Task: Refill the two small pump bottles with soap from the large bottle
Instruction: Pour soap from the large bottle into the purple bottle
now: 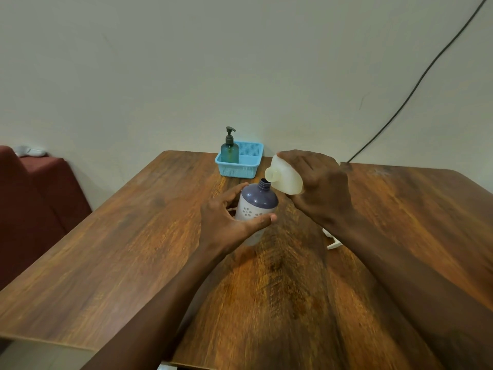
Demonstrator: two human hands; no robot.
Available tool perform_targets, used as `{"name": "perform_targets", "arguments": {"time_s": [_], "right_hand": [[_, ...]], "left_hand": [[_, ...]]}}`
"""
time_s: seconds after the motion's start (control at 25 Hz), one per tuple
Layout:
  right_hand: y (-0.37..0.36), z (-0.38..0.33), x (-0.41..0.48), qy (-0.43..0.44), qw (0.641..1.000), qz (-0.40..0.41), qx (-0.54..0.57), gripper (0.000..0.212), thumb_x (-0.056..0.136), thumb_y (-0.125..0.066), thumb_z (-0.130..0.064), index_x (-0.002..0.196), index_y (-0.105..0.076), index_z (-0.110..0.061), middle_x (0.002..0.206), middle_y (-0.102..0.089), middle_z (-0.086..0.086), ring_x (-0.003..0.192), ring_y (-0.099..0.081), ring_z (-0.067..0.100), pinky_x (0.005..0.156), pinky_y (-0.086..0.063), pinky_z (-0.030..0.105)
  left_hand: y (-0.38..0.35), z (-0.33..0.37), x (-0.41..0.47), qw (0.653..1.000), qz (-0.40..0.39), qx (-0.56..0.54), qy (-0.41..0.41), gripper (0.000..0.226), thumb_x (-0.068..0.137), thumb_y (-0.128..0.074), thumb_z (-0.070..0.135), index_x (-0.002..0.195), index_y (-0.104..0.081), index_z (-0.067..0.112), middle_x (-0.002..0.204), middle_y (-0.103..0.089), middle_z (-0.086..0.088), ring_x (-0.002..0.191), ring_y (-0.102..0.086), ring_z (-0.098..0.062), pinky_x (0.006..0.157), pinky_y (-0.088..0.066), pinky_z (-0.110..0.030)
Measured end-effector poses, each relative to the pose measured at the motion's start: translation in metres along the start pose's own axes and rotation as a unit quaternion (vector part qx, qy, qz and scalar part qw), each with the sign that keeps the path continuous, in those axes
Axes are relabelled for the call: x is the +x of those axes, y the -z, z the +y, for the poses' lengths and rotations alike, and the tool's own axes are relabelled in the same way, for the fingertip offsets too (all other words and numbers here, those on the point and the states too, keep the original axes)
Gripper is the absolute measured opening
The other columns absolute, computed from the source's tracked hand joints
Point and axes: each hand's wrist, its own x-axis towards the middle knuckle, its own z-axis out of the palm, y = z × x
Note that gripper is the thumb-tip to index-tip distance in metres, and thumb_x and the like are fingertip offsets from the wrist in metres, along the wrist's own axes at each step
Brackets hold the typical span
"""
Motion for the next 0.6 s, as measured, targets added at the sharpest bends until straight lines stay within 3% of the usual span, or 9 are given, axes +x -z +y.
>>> {"name": "perform_targets", "arguments": {"time_s": [0.28,0.6], "right_hand": [[-0.0005,0.0049,-0.0016,0.017,1.0,0.002,-0.021,0.077,0.067,-0.093,-0.017,0.136,-0.06,-0.012,0.127,-0.07,0.014,0.109,-0.069,0.037,0.09,-0.058,0.052],[-0.0022,0.0092,-0.0032,0.018,1.0,-0.002,-0.016,0.079,0.067,-0.094,-0.015,0.137,-0.059,-0.012,0.128,-0.069,0.016,0.112,-0.068,0.038,0.094,-0.056,0.054]], "left_hand": [[-0.0017,0.001,-0.002,1.0,-0.005,0.007,0.008,0.075,0.066,-0.092,0.057,0.131,-0.07,0.026,0.114,-0.076,0.014,0.098,-0.071,0.004,0.078,-0.06,-0.018],[-0.0038,-0.0035,-0.0013,1.0,-0.014,0.015,0.003,0.078,0.068,-0.092,0.057,0.135,-0.069,0.025,0.119,-0.076,0.012,0.102,-0.071,0.002,0.081,-0.06,-0.019]]}}
